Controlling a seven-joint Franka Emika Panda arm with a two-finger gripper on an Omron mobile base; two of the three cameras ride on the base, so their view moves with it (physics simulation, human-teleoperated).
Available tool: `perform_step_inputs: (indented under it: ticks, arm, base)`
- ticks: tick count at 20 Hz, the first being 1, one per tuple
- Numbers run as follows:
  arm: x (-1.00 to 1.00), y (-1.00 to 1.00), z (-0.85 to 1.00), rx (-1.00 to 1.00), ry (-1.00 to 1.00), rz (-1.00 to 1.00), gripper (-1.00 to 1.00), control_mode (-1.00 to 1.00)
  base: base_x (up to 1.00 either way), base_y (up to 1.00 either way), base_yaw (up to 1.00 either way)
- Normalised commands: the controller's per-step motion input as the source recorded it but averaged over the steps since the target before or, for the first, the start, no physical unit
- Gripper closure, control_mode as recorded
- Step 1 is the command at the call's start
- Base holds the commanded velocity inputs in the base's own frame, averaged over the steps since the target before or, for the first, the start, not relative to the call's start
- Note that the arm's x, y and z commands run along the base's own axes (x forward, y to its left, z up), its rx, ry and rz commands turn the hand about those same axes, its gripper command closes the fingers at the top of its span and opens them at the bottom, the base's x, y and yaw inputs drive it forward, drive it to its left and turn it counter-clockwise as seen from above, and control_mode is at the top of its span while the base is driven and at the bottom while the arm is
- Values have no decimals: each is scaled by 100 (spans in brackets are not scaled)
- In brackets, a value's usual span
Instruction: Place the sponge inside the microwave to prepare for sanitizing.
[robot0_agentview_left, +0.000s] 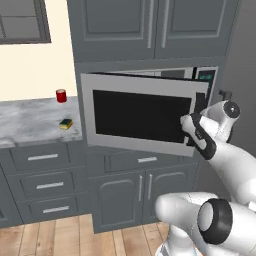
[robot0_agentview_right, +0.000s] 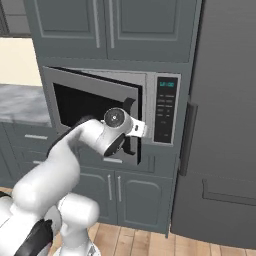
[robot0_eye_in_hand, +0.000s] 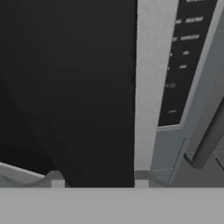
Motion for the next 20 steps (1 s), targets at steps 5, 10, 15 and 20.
perform_step_inputs:
  ticks: [5,10,15,20]
  arm:
    - [-72,5,0,1,0,0,100,-100]
    - [-65,9,0,1,0,0,100,-100]
    - [-33,3,-3,1,1,0,-100,-100]
    - [-15,-9,-4,2,0,0,-100,-100]
  base:
    - [0,0,0]
    - [0,0,0]
    - [0,0,0]
    - [0,0,0]
